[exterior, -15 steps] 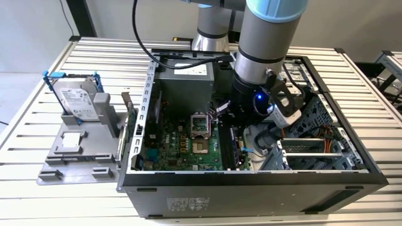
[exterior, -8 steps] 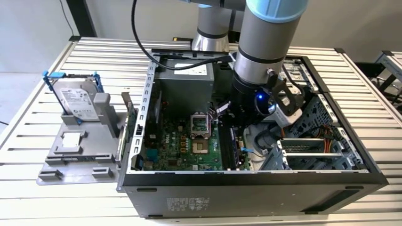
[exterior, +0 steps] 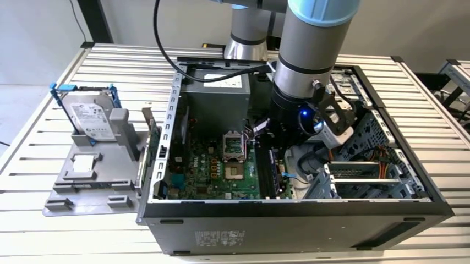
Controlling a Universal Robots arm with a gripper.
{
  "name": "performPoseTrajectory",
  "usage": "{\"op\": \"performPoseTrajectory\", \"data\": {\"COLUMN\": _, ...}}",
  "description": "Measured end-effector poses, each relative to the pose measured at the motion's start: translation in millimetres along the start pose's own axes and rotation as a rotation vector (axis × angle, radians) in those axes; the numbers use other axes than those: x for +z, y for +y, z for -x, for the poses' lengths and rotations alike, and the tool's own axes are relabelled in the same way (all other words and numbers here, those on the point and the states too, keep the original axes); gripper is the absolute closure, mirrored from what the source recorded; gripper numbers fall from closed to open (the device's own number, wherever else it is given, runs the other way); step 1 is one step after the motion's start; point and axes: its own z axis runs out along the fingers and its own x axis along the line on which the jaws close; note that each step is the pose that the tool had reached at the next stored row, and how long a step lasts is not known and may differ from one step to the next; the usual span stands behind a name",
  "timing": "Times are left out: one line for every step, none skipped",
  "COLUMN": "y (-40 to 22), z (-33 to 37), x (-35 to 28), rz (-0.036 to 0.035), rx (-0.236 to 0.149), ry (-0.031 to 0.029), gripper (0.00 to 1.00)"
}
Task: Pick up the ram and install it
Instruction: 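Press down the ram until it locks into place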
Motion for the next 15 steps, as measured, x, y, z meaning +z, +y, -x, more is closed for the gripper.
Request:
{"op": "performPoseTrajectory", "data": {"y": 0.0, "z": 0.0, "x": 0.0, "rz": 0.0000, "rx": -0.001, "ry": 0.0000, "gripper": 1.00}}
{"op": "performPoseTrajectory", "data": {"y": 0.0, "z": 0.0, "x": 0.0, "rz": 0.0001, "rx": -0.001, "ry": 0.0000, "gripper": 1.00}}
{"op": "performPoseTrajectory", "data": {"y": 0.0, "z": 0.0, "x": 0.0, "rz": 0.0002, "rx": -0.004, "ry": -0.0001, "gripper": 1.00}}
{"op": "performPoseTrajectory", "data": {"y": 0.0, "z": 0.1, "x": 0.0, "rz": 0.0006, "rx": -0.012, "ry": -0.0003, "gripper": 1.00}}
{"op": "performPoseTrajectory", "data": {"y": 0.0, "z": 0.0, "x": -0.1, "rz": 0.0012, "rx": -0.027, "ry": -0.0007, "gripper": 1.00}}
{"op": "performPoseTrajectory", "data": {"y": 0.0, "z": 0.0, "x": 0.0, "rz": 0.0020, "rx": -0.046, "ry": -0.0012, "gripper": 1.00}}
{"op": "performPoseTrajectory", "data": {"y": 0.0, "z": 0.1, "x": 0.0, "rz": 0.0030, "rx": -0.065, "ry": -0.0018, "gripper": 1.00}}
{"op": "performPoseTrajectory", "data": {"y": 0.0, "z": 0.1, "x": 0.0, "rz": 0.0037, "rx": -0.082, "ry": -0.0022, "gripper": 1.00}}
{"op": "performPoseTrajectory", "data": {"y": 0.0, "z": 0.0, "x": 0.0, "rz": 0.0047, "rx": -0.098, "ry": -0.0028, "gripper": 1.00}}
{"op": "performPoseTrajectory", "data": {"y": 0.0, "z": -0.1, "x": -0.1, "rz": 0.0063, "rx": -0.114, "ry": -0.0034, "gripper": 1.00}}
{"op": "performPoseTrajectory", "data": {"y": 0.0, "z": -0.1, "x": 0.0, "rz": 0.0076, "rx": -0.130, "ry": -0.0039, "gripper": 1.00}}
{"op": "performPoseTrajectory", "data": {"y": 0.1, "z": -0.1, "x": 0.0, "rz": 0.0086, "rx": -0.148, "ry": -0.0045, "gripper": 1.00}}
{"op": "performPoseTrajectory", "data": {"y": 0.0, "z": 0.0, "x": 0.0, "rz": 0.0094, "rx": -0.167, "ry": -0.0049, "gripper": 1.00}}
{"op": "performPoseTrajectory", "data": {"y": 0.0, "z": 0.1, "x": 0.0, "rz": 0.0101, "rx": -0.183, "ry": -0.0054, "gripper": 1.00}}
{"op": "performPoseTrajectory", "data": {"y": 0.0, "z": 0.0, "x": 0.0, "rz": 0.0109, "rx": -0.202, "ry": -0.0058, "gripper": 1.00}}
